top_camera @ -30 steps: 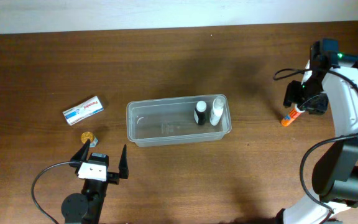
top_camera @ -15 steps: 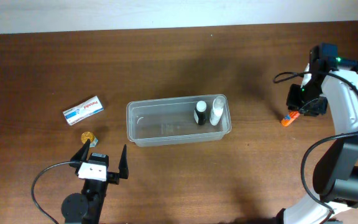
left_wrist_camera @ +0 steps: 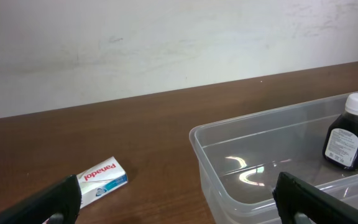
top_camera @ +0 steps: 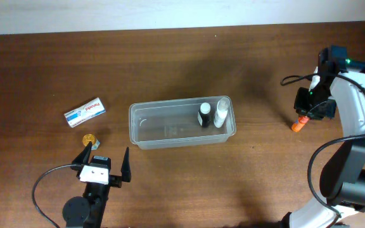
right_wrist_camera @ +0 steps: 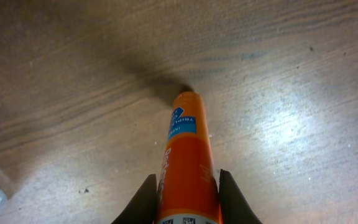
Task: Pack container
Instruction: 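Carry the orange tube into the container and release it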
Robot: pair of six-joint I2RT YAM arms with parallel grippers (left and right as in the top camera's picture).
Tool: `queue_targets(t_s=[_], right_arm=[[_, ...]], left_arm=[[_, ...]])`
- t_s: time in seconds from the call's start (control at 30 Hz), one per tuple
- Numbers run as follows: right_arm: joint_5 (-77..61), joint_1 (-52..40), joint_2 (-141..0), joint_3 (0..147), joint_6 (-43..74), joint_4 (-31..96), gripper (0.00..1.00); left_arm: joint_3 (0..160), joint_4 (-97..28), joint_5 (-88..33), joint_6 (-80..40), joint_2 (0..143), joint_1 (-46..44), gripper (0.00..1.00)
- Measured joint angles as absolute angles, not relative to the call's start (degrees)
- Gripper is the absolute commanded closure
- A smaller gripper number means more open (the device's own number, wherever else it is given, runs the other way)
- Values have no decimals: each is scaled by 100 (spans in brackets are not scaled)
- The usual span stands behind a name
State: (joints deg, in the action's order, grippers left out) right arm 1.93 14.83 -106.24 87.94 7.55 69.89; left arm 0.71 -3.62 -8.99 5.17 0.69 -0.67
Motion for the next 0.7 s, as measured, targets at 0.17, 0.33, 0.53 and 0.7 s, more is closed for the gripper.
queue_targets(t_s=[0.17, 0.33, 0.53, 0.7], right_arm=[[121, 1483, -10624, 8803, 755, 7225, 85], [-228, 1481, -10624, 9290, 755, 7693, 84], [-943, 1402, -10589, 10654, 615, 8436, 84], [-1490, 947, -10370, 11657, 554, 8735, 84]], left_arm=[[71, -362, -899, 517, 69, -67, 0], [71, -362, -899, 517, 67, -67, 1], [71, -362, -899, 517, 69, -67, 1], [71, -362, -899, 517, 69, -67, 0]])
